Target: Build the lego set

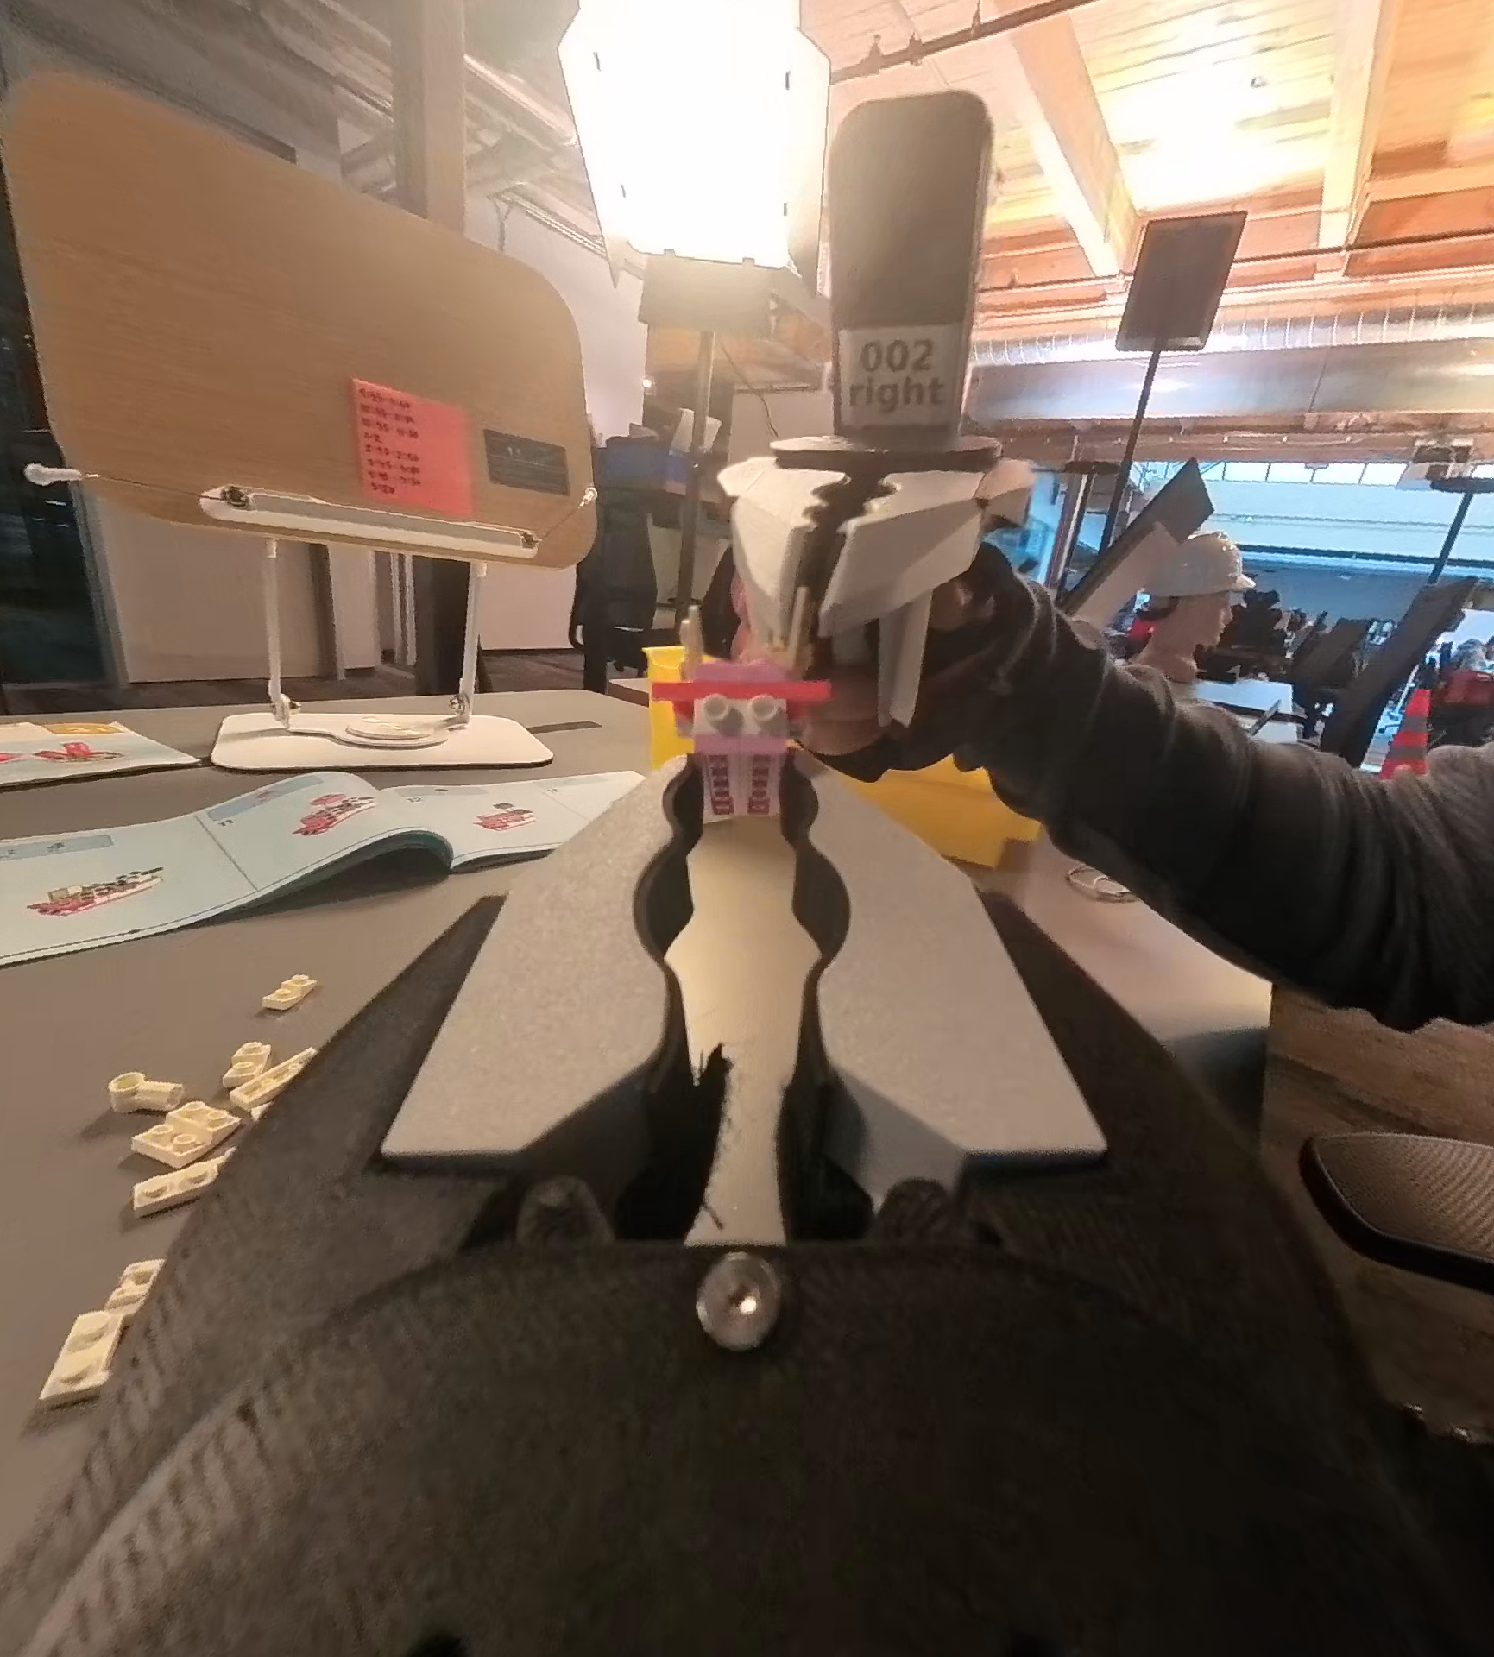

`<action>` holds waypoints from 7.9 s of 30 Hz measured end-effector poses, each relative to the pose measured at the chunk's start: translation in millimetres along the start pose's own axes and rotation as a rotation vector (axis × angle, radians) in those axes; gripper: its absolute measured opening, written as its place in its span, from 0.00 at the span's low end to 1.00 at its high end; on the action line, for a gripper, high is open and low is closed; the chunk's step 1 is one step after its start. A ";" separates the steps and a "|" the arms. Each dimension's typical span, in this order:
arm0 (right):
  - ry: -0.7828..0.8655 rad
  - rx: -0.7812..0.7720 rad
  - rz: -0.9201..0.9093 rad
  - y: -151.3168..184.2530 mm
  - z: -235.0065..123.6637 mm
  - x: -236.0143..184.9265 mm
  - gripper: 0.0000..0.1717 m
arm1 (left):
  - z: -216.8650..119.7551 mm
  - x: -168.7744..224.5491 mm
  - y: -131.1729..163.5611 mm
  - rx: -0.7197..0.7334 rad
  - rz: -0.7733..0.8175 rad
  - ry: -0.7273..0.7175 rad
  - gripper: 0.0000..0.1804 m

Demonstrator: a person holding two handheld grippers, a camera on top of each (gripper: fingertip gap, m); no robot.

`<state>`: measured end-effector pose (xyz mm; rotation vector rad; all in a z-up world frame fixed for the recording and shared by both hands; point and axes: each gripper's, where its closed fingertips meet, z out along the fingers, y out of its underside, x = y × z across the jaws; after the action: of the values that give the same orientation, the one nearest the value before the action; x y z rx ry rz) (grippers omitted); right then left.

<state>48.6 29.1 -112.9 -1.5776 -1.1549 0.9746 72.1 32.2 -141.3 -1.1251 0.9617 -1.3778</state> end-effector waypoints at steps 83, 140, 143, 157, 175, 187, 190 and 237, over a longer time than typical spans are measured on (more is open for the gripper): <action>-0.212 -0.551 -0.078 34.8 -14.7 -19.4 0.00 | 11.1 18.3 26.4 -0.179 0.193 0.045 0.08; -0.080 -0.935 -0.291 60.7 -19.8 -7.9 0.00 | 19.6 6.2 50.2 -0.350 0.300 -0.080 0.07; -0.100 -0.886 -0.241 58.4 -18.0 -7.6 0.00 | 19.1 5.9 49.2 -0.344 0.290 -0.079 0.07; -0.150 -1.068 -0.215 64.1 -17.9 -6.1 0.00 | 19.8 4.6 54.6 -0.381 0.290 -0.085 0.07; 0.121 -0.662 -0.121 29.9 -41.8 -17.8 0.23 | 15.1 10.3 32.3 -0.221 0.236 -0.031 0.08; 0.512 -0.419 -0.104 91.8 -44.5 -19.6 0.17 | 15.4 3.7 30.7 -0.214 0.241 -0.084 0.08; 0.538 -0.385 -0.066 105.7 -45.2 -30.6 0.18 | 15.2 3.4 30.1 -0.210 0.236 -0.084 0.08; 0.649 -1.134 -0.622 165.0 -97.0 -49.1 0.02 | 12.4 19.7 20.5 -0.121 0.251 0.020 0.09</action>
<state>166.8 -61.9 -242.5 -1.9005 -1.6298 -0.7242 89.1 10.8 -155.9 -1.0411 1.1718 -1.1419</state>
